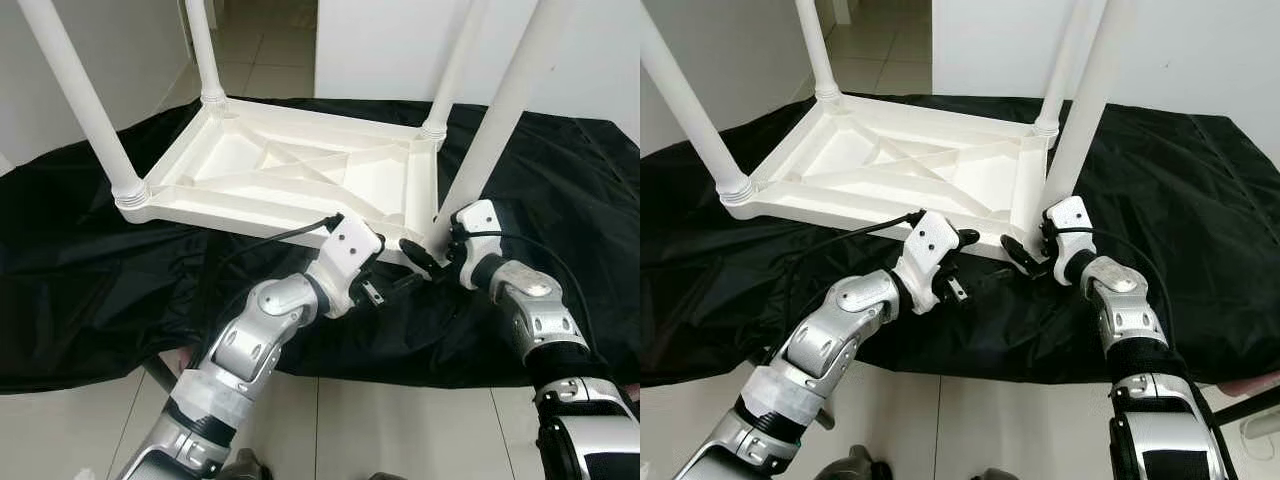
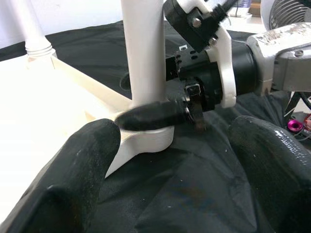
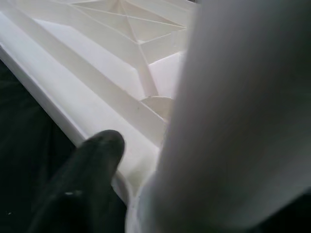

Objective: Building children table

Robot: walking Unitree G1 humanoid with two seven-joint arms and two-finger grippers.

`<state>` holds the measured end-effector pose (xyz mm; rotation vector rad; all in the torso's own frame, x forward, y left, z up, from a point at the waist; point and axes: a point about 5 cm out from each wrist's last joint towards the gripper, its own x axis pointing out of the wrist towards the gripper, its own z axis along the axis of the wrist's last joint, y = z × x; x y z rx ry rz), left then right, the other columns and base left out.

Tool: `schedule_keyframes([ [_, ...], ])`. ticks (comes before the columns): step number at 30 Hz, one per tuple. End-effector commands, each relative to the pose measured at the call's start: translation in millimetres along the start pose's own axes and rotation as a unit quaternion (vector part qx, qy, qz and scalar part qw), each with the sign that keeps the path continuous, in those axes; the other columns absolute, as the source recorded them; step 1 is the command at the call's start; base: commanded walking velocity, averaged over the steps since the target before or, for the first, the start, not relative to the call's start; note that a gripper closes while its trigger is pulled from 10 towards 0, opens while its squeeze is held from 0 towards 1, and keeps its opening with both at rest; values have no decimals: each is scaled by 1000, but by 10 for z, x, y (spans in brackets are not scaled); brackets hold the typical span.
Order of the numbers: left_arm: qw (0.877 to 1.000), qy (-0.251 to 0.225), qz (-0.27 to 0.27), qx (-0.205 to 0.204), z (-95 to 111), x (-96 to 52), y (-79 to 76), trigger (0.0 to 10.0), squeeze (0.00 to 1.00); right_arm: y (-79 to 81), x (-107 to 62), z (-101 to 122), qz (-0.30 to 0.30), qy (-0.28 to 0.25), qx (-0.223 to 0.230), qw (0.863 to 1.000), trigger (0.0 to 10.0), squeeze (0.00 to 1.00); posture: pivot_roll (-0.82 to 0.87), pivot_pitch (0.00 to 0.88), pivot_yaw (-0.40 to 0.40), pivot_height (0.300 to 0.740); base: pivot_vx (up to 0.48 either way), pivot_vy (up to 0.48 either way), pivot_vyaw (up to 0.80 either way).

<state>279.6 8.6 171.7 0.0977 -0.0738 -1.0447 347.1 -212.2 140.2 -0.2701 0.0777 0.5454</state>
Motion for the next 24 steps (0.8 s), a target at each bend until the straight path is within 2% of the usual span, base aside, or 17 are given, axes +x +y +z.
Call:
schedule_keyframes([
  [1, 1000, 7, 5, 0, -18, -18, -5, 10000, 0, 77, 44, -74, 28, 20, 3, 999, 1882, 0, 33, 0, -2, 740, 0, 0, 0],
  [2, 1000, 7, 7, 0, -12, -20, 1, 10000, 0, 73, 51, -91, 31, 20, 11, 999, 0, 0, 36, 0, -4, 740, 0, 0, 0],
  [12, 1000, 6, 14, 0, 0, -34, 34, 10000, 0, 74, 37, -156, 32, 21, 31, 999, 0, 0, 35, 0, -2, 740, 0, 0, 0],
  [13, 1000, 6, 14, -1, 0, -32, 34, 10000, 0, 69, 31, -163, 20, 18, 35, 999, 8314, 0, 33, 0, -2, 740, 0, 0, 0],
  [14, 1000, 6, 14, -1, 0, -32, 34, 10000, 0, 69, 31, -163, 20, 18, 35, 999, 8314, 0, 33, 0, -2, 740, 0, 0, 0],
  [15, 1000, 6, 15, -2, 2, -29, 36, 10000, 0, 71, 29, -164, 12, 14, 43, 999, 10000, 0, 28, 0, -1, 740, 0, 0, 0],
  [24, 1000, 5, 16, -4, 10, -18, 41, 10000, 0, 76, 94, -121, -68, -2, 68, 995, 10000, 0, 23, 0, 1, 740, 0, 0, 0],
])
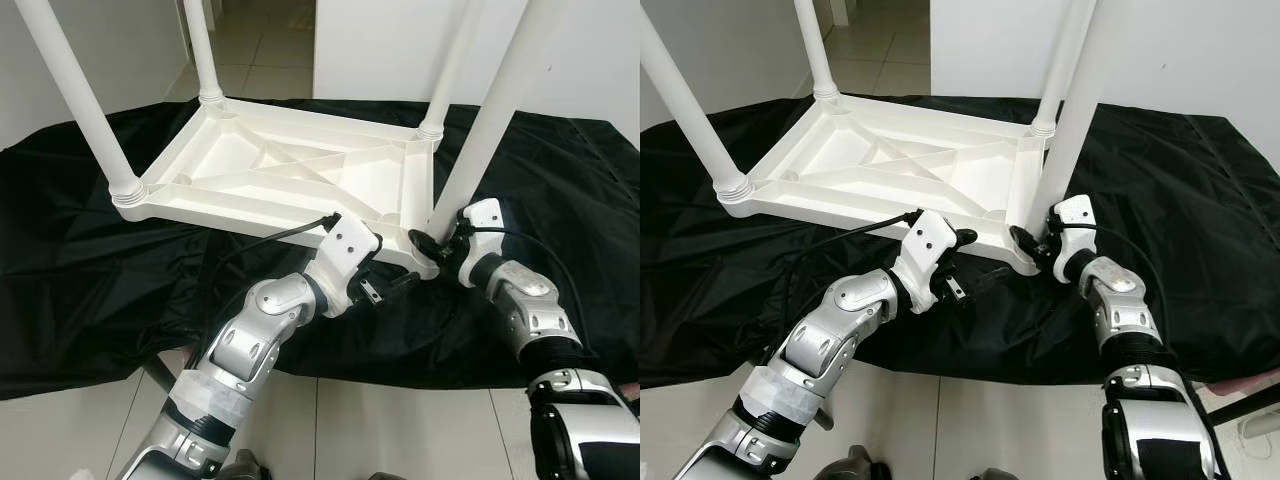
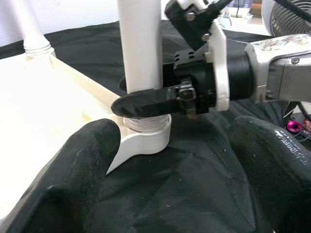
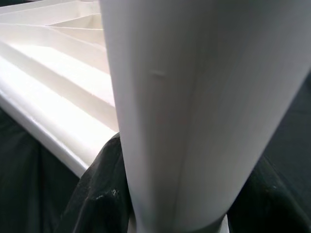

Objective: Building children table

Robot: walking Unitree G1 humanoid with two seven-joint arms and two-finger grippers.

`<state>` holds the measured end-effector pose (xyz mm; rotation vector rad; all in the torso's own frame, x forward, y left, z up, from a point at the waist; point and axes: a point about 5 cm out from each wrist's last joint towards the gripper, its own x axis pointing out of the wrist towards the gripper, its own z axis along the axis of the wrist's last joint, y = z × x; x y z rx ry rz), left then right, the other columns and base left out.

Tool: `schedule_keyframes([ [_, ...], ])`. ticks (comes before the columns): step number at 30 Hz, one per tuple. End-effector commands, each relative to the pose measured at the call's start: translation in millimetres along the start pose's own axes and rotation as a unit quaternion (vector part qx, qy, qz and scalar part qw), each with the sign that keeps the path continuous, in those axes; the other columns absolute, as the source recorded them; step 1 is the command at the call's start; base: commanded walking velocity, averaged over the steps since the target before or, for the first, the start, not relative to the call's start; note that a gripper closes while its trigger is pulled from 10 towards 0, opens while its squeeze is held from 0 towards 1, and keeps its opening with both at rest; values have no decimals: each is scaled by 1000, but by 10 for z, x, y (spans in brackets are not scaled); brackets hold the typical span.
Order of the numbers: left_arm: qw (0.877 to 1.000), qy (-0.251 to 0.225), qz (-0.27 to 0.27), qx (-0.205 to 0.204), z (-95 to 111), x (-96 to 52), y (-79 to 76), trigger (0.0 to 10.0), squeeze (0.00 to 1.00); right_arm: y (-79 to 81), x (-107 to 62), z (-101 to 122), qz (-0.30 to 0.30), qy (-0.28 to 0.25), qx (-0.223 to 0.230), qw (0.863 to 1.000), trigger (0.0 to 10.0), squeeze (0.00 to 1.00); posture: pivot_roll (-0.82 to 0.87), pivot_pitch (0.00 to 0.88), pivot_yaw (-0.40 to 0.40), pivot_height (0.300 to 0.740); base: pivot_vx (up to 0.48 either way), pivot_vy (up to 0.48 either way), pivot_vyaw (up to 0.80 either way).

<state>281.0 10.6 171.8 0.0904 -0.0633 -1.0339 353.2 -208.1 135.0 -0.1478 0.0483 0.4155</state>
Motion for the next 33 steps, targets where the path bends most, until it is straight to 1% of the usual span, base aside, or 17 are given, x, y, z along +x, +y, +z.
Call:
schedule_keyframes([
  [1, 1000, 2, 11, 1, 11, -7, 19, 10000, 0, 52, 3, -89, -5, 20, 9, 1000, 10000, 0, 23, 0, 1, 740, 0, 0, 0],
  [3, 1000, 3, 9, 0, 6, -9, 9, 10000, 0, 65, 53, -28, -44, 9, 25, 999, 10000, 0, 20, 0, 6, 740, 0, 0, 0],
  [5, 1000, 3, 9, 0, 6, -9, 9, 10000, 0, 65, 53, -28, -44, 9, 25, 999, 10000, 0, 20, 0, 6, 740, 0, 0, 0],
  [6, 1000, 5, 7, -1, -1, -11, -1, 10000, 0, 98, 118, 53, -82, -2, 46, 996, 10000, 0, 18, 0, 8, 740, 0, 0, 0],
  [12, 1000, 5, 6, -2, -5, -11, -9, 10000, 0, 177, 174, 114, -110, -9, 54, 992, 10000, 0, 18, 0, 7, 740, 0, 0, 0],
  [14, 1000, 6, 6, -4, -7, -14, -19, 10000, 0, 229, 185, 123, -171, -13, 64, 983, 10000, 0, 23, 0, 4, 740, 0, 0, 0],
  [15, 1000, 6, 6, -4, -7, -14, -19, 10000, 0, 229, 185, 123, -171, -13, 64, 983, 10000, 0, 23, 0, 4, 740, 0, 0, 0],
  [16, 1000, 6, 7, -4, -9, -16, -21, 10000, 0, 244, 175, 124, -206, -20, 71, 976, 10000, 0, 23, 0, 4, 740, 0, 0, 0],
  [17, 1000, 6, 7, -4, -9, -16, -21, 10000, 0, 244, 175, 124, -206, -20, 71, 976, 10000, 0, 23, 0, 4, 740, 0, 0, 0],
  [18, 1000, 5, 7, -4, -9, -16, -23, 10000, 0, 245, 137, 118, -266, -29, 76, 960, 10000, 0, 23, 0, 4, 740, 0, 0, 0],
  [21, 1000, 5, 7, -4, -9, -16, -23, 10000, 0, 245, 137, 118, -266, -29, 76, 960, 10000, 0, 23, 0, 4, 740, 0, 0, 0],
  [22, 1000, 5, 7, -5, -11, -13, -23, 10000, 0, 241, 98, 87, -315, -25, 87, 945, 10000, 0, 20, 0, 5, 740, 0, 0, 0],
  [23, 1000, 5, 7, -5, -11, -13, -23, 10000, 0, 241, 98, 87, -315, -25, 87, 945, 10000, 0, 20, 0, 5, 740, 0, 0, 0],
  [24, 1000, 4, 7, -3, -5, -3, -19, 10000, 0, 277, 77, 63, -343, -23, 88, 935, 10000, 0, 19, 0, 4, 740, 0, 0, 0],
  [26, 1000, 2, 8, -2, 3, 8, -14, 10000, 0, 304, 64, 54, -356, -22, 81, 931, 10000, 0, 16, 0, -1, 740, 0, 0, 0],
  [31, 1000, -1, 13, 1, 18, 24, 10, 10000, 0, 343, 59, 77, -360, -21, 71, 930, 10000, 0, 15, 0, -11, 740, 0, 0, 0],
  [33, 1000, -2, 15, 1, 19, 26, 13, 10000, 0, 338, 52, 90, -361, -24, 69, 930, 10000, 31, 15, 0, -12, 740, 0, 0, 0],
])
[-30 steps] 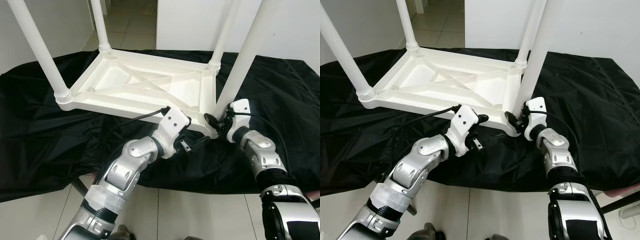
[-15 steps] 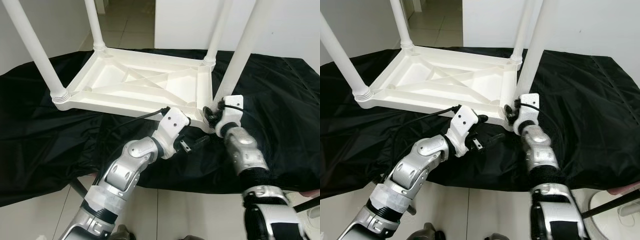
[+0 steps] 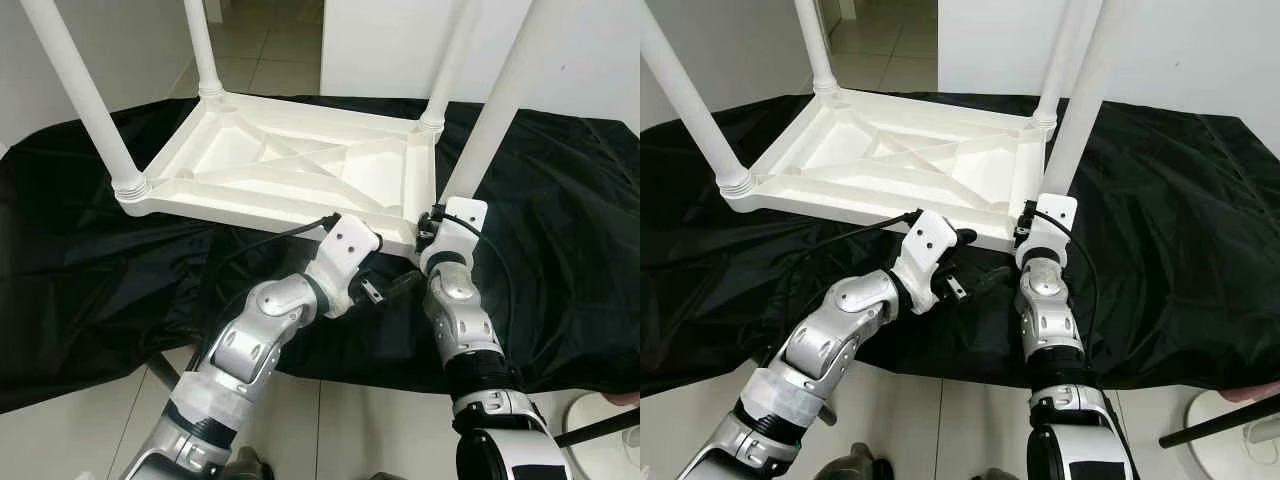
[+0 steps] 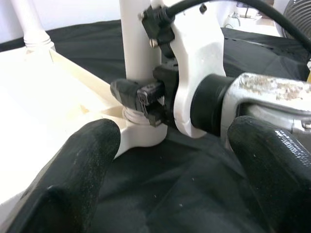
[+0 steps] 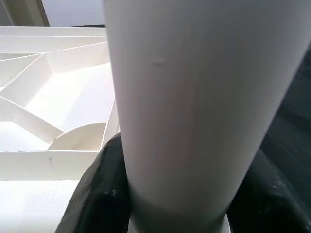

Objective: Building children table

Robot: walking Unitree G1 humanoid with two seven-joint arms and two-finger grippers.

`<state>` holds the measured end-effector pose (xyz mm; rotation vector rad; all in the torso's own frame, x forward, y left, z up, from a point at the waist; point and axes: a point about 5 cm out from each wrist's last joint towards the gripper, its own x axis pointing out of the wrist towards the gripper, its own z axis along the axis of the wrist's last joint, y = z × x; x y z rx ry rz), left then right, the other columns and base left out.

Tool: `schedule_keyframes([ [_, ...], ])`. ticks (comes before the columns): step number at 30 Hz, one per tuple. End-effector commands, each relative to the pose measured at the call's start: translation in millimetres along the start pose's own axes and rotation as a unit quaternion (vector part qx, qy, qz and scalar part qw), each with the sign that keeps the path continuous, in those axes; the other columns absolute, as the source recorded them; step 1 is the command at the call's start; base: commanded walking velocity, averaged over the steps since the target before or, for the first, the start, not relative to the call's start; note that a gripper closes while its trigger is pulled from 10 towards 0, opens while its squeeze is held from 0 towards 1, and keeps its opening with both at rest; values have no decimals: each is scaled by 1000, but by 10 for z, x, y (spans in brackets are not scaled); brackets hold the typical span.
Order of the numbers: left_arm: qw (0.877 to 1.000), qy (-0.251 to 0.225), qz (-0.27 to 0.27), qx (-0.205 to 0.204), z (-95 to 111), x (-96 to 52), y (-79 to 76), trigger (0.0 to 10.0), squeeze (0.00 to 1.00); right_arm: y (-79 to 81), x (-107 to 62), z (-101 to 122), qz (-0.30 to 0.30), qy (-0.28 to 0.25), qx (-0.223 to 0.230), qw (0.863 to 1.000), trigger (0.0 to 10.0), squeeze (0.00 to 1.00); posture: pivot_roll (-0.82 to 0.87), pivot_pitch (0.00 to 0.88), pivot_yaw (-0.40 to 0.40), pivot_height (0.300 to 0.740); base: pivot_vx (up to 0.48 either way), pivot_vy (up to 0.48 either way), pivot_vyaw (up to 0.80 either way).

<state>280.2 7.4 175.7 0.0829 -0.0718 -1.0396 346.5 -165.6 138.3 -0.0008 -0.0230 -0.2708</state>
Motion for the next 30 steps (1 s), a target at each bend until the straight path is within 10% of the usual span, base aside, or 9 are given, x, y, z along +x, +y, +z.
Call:
schedule_keyframes([
  [1, 1000, 3, 20, 3, -22, 4, 33, 10000, 0, -102, -9, 27, -27, -11, -3, 1000, 10000, 1000, 17, 0, -16, 740, 0, 0, 0],
  [12, 999, 2, 30, 9, -24, -8, 53, 10000, 0, -157, -244, 0, -35, -38, -5, 999, 10000, 1000, 22, 0, -24, 740, 0, 0, 0],
  [13, 999, 2, 30, 10, -26, -11, 52, 10000, 0, -163, -288, -11, -31, -42, -6, 999, 10000, 0, 21, 0, -23, 740, 0, 0, 0],
  [23, 999, -5, 42, 18, -9, -18, 96, 10000, 0, -184, -487, -128, -6, -31, -13, 999, 10000, 0, 7, 0, -11, 740, 0, 0, 0],
  [24, 999, -7, 48, 20, -1, -25, 125, 10000, 0, -177, -526, -151, -2, -28, -14, 1000, 4549, 0, 5, 0, -8, 740, 0, 0, 0],
  [26, 998, -8, 51, 21, 3, -31, 146, 10000, 0, -170, -554, -164, 1, -25, -15, 1000, 4353, 0, 4, 0, -7, 740, 0, 0, 0],
  [27, 998, -7, 54, 23, 4, -37, 164, 10000, 0, -159, -574, -170, 4, -23, -14, 1000, 314, 0, 4, 0, -6, 740, 0, 0, 0],
  [30, 998, -7, 56, 24, 3, -46, 182, 10000, 0, -121, -603, -175, 15, -24, -11, 1000, 0, 0, 3, 0, -4, 740, 0, 0, 0],
])
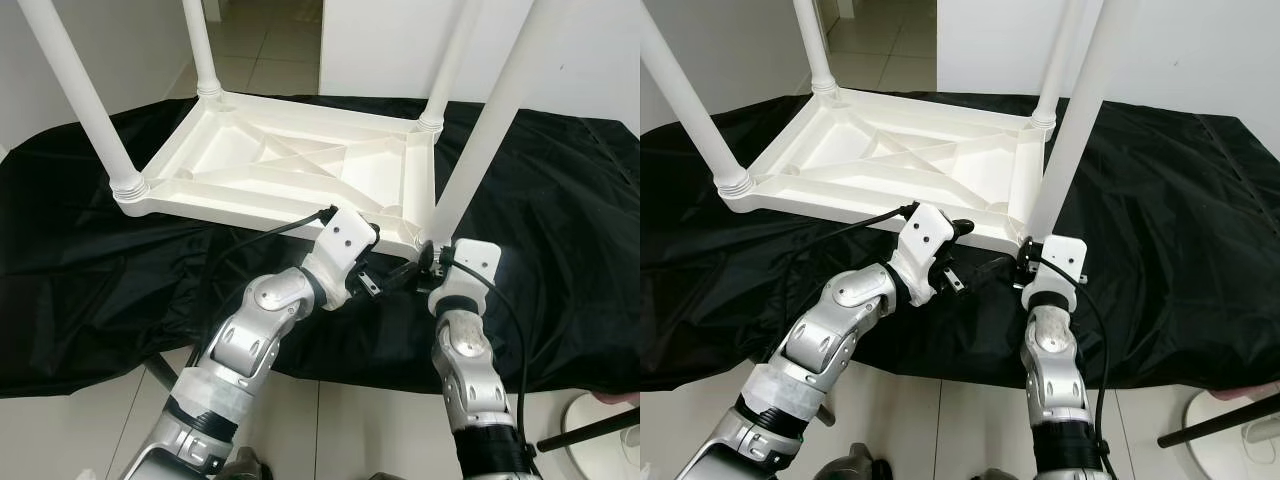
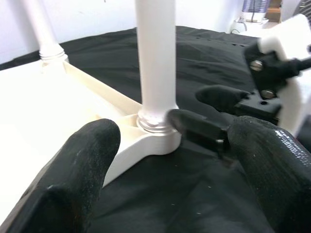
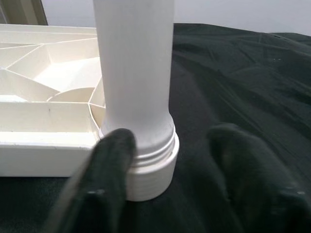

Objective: Building children table

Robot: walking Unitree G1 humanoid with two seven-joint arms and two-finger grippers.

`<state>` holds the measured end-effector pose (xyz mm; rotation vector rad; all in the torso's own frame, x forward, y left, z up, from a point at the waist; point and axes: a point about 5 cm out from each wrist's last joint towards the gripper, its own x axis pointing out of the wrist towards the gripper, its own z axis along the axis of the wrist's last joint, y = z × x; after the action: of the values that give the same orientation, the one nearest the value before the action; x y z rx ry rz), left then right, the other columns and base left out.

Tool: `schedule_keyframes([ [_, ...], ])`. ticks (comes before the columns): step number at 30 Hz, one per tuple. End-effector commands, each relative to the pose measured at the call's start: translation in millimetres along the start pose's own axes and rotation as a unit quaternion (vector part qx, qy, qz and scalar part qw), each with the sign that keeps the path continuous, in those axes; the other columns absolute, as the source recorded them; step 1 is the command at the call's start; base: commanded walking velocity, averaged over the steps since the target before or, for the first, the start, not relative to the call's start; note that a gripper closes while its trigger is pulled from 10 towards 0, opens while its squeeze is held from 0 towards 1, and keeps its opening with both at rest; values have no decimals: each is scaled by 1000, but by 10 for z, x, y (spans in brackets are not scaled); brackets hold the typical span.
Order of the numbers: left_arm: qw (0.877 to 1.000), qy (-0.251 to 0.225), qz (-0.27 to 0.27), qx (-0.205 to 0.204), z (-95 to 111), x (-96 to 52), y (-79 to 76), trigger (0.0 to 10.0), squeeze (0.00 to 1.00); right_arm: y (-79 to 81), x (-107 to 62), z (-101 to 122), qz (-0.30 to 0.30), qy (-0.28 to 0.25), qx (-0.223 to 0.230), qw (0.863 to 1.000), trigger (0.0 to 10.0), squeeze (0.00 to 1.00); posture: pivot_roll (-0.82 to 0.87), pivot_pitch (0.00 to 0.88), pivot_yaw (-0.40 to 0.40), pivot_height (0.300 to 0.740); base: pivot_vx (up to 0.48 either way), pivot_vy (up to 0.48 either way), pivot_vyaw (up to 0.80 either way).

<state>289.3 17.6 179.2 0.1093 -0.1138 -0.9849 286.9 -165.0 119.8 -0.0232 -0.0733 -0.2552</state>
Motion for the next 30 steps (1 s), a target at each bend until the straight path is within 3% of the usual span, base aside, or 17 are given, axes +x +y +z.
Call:
schedule_keyframes([
  [1, 1000, 4, 30, 4, -22, -4, 52, 10000, 0, 58, -35, -11, 13, 4, 0, 1000, 0, 0, 4, 0, -3, 740, 0, 0, 0],
  [3, 1000, 4, 30, 4, -23, -5, 52, 10000, 0, 78, -50, -18, 18, 6, 1, 1000, 0, 0, 6, 0, -7, 740, 0, 0, 0],
  [4, 1000, 4, 30, 5, -23, -4, 53, 10000, 0, 104, -53, -24, 27, 10, 2, 1000, 10000, 0, 6, 0, -9, 740, 0, 0, 0],
  [11, 999, 1, 33, 8, -17, 5, 61, 10000, 0, 160, -44, -29, 60, 16, -1, 998, 10000, 0, 10, 0, -16, 740, 0, 0, 0],
  [12, 999, 0, 35, 9, -12, 7, 66, 10000, 0, 184, -39, -30, 72, 17, 1, 997, 8667, 0, 17, 0, -22, 740, 0, 0, 0],
  [13, 999, -2, 37, 10, -9, 9, 73, 10000, 0, 203, -40, -27, 81, 17, 2, 997, 5373, 0, 17, 0, -22, 740, 0, 0, 0],
  [14, 999, -2, 37, 10, -9, 9, 73, 10000, 0, 203, -40, -27, 81, 17, 2, 997, 5373, 0, 17, 0, -22, 740, 0, 0, 0],
  [15, 999, -3, 40, 11, -6, 9, 84, 10000, 0, 232, -41, -26, 93, 19, 10, 995, 4510, 0, 17, 0, -22, 740, 0, 0, 0],
  [16, 999, -3, 43, 12, -3, 8, 98, 10000, 0, 265, -41, -21, 108, 19, 16, 994, 2667, 0, 17, 0, -22, 740, 0, 0, 0],
  [20, 999, -3, 47, 12, -2, 6, 111, 10000, 0, 289, -40, -18, 119, 19, 22, 992, 1882, 0, 17, 0, -22, 740, 0, 0, 0],
  [21, 999, -3, 52, 12, -5, 0, 120, 10000, 0, 310, -39, -14, 131, 18, 29, 991, 0, 0, 32, 0, -31, 740, 0, 0, 0],
  [22, 999, -3, 52, 12, -5, 0, 120, 10000, 0, 310, -39, -14, 131, 18, 29, 991, 0, 0, 32, 0, -31, 740, 0, 0, 0],
  [23, 998, -3, 57, 12, -8, -6, 128, 10000, 0, 324, -30, -7, 143, 15, 27, 989, 1608, 0, 34, 0, -30, 740, 0, 0, 0],
  [24, 998, -3, 60, 12, -9, -10, 133, 10000, 0, 336, -19, -5, 156, 16, 30, 987, 8824, 0, 35, 0, -30, 740, 0, 0, 0],
  [25, 998, -3, 60, 12, -9, -10, 133, 10000, 0, 336, -19, -5, 156, 16, 30, 987, 8824, 0, 35, 0, -30, 740, 0, 0, 0],
  [26, 998, -3, 61, 12, -10, -13, 135, 10000, 0, 330, -3, -3, 161, 15, 27, 986, 10000, 0, 35, 0, -28, 740, 0, 0, 0],
  [30, 998, -3, 66, 13, -11, -14, 140, 10000, 0, 274, 57, -19, 159, 18, 20, 987, 10000, 0, 32, 0, -23, 740, 0, 0, 0],
])
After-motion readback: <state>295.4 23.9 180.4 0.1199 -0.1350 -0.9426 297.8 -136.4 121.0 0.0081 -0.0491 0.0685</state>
